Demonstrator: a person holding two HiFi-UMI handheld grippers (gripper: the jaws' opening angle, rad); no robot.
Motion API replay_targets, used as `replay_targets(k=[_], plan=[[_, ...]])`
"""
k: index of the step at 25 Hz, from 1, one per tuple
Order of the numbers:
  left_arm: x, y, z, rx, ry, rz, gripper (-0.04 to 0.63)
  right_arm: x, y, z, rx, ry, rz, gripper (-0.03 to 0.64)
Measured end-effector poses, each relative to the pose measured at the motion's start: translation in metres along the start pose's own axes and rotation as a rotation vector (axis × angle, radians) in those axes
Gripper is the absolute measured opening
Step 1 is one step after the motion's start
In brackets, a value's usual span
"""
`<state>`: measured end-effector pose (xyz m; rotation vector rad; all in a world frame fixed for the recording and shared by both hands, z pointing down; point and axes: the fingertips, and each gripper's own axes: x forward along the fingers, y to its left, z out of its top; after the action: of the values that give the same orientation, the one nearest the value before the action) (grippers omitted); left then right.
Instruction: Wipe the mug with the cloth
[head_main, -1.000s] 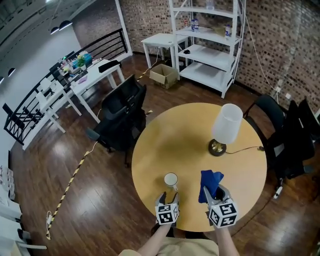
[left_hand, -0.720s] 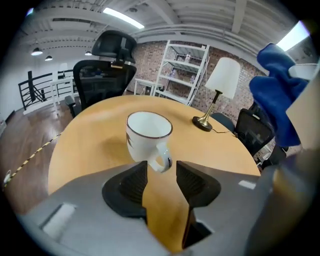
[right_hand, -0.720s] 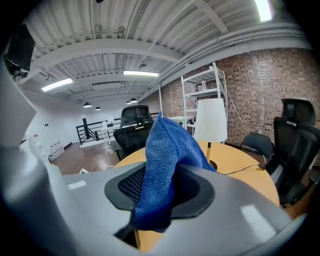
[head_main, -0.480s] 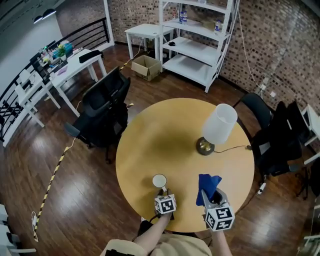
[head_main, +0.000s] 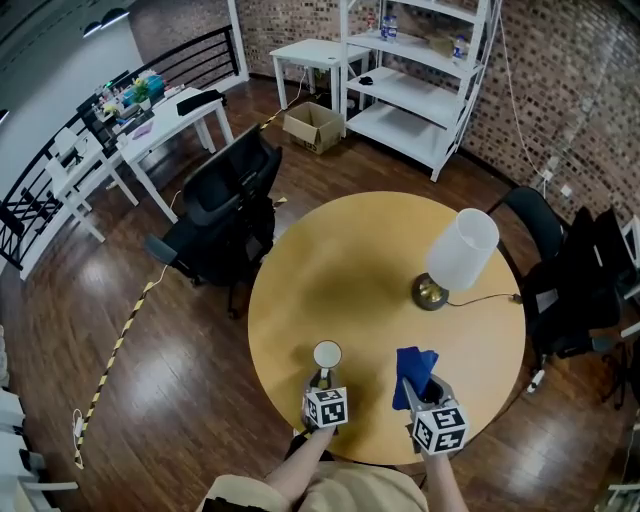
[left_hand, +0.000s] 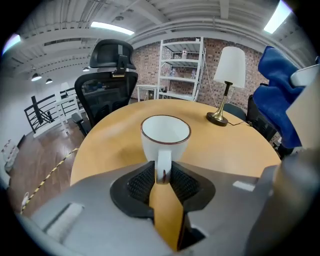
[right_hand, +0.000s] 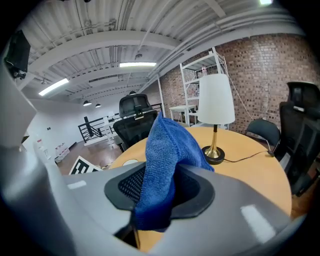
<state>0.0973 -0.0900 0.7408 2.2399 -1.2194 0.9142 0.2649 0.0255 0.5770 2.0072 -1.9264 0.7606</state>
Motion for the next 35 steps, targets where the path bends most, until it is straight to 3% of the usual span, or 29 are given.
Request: replay_targets(k=[6,10,14,20,25,32,35], plan=[[0.0,0.004,0.003,0.031,-0.01,-0.069,0.061,0.016,0.014,-0.002,-0.003,0.016,0.039,0.133],[-0.002,-0.004,0.005,0.006,0.02,-0.232,0.06,0.03,0.017,-0.016,0.014,0.046,0.069,0.133],[-0.011,-0.005,0.011,-0.036,0.072,-0.396,0.058,0.048,0.028,-0.027,0.05,0.05,0.159,0.133],[-0.022,-0.013,0.004,-0.147,0.249,-0.606,0.058,0.081,0.066,-0.041,0.019,0.092,0.358,0.135],[-0.025,-0.018,0.004,-0.233,0.307,-0.642,0.058,0.109,0.109,-0.061,-0.066,0.146,0.493,0.133],[-0.021,-0.012,0.005,-0.324,0.319,-0.676,0.059,0.142,0.115,-0.079,-0.137,0.163,0.451,0.129],[-0.023,-0.01,0.004,-0.323,0.31,-0.697,0.06,0.149,0.107,-0.084,-0.15,0.17,0.404,0.127]])
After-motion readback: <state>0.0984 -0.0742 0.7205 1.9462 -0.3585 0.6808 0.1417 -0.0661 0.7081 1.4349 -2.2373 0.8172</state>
